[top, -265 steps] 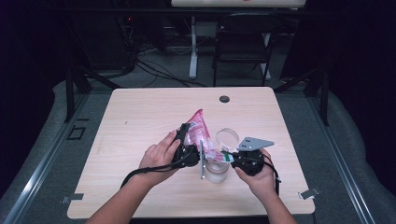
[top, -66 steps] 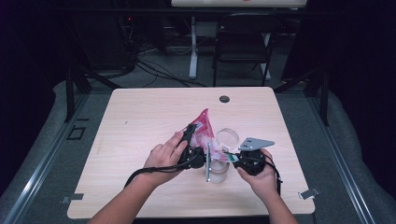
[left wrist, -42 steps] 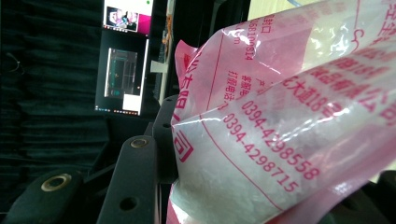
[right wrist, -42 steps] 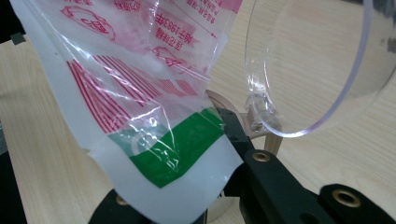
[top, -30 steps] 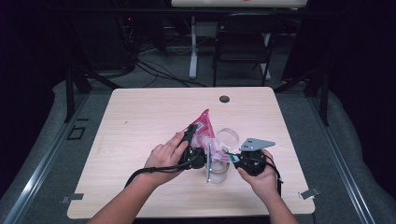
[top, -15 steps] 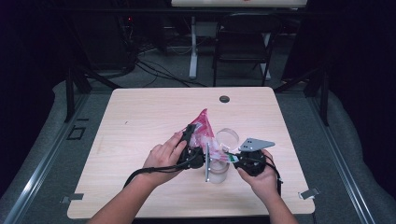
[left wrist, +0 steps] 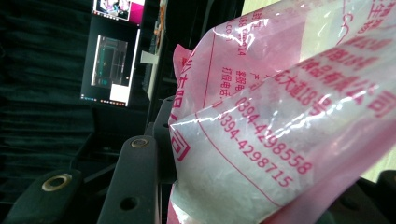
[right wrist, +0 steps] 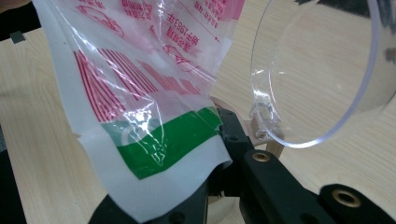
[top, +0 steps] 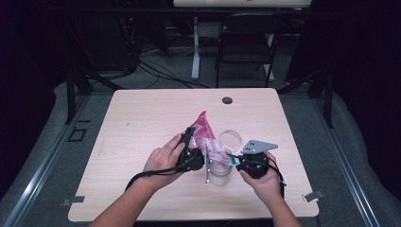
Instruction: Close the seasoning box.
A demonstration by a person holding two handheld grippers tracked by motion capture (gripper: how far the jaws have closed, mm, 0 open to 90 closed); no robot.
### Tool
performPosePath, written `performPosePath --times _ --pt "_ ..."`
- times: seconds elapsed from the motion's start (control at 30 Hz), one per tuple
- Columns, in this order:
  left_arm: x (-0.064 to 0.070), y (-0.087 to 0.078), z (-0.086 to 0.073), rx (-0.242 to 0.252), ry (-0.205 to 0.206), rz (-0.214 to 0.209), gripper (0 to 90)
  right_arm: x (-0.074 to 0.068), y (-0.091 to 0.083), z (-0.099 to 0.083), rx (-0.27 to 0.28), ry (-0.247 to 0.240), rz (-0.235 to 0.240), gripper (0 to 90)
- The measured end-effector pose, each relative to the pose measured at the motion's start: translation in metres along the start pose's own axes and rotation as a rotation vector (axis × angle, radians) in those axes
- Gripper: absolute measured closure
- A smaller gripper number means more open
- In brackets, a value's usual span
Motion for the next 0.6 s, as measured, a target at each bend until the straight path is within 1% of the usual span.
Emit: performPosePath --times 0.1,0.47,0.6 --pt "-0.0011 -0.001 -0.0008 -0.005 -0.013 -0.007 61.5 -0.0008 -0.0005 0.0013 0.002 -0.002 -0.002 90.0" --pt "-0.0012 -0.0012 -0.0059 -0.015 -0.027 -0.009 61.6 -0.002 -0.002 0.0063 0.021 -0.006 -0.003 90.0" --pt "-0.0002 -0.0012 -0.0087 -0.025 -0.042 -0.02 61.6 -0.0026 -0.0018 0.0079 0.024 -0.01 0.0 90.0"
Point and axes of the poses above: each handheld gripper's, and its own axes: y roughly forward along the jaws, z roughly out of its top, x roughly to its right, the point moved 7 cm from there along y, roughly forward along the jaws, and after that the axes turned 6 degrees about -y, right-handed, at the moved point
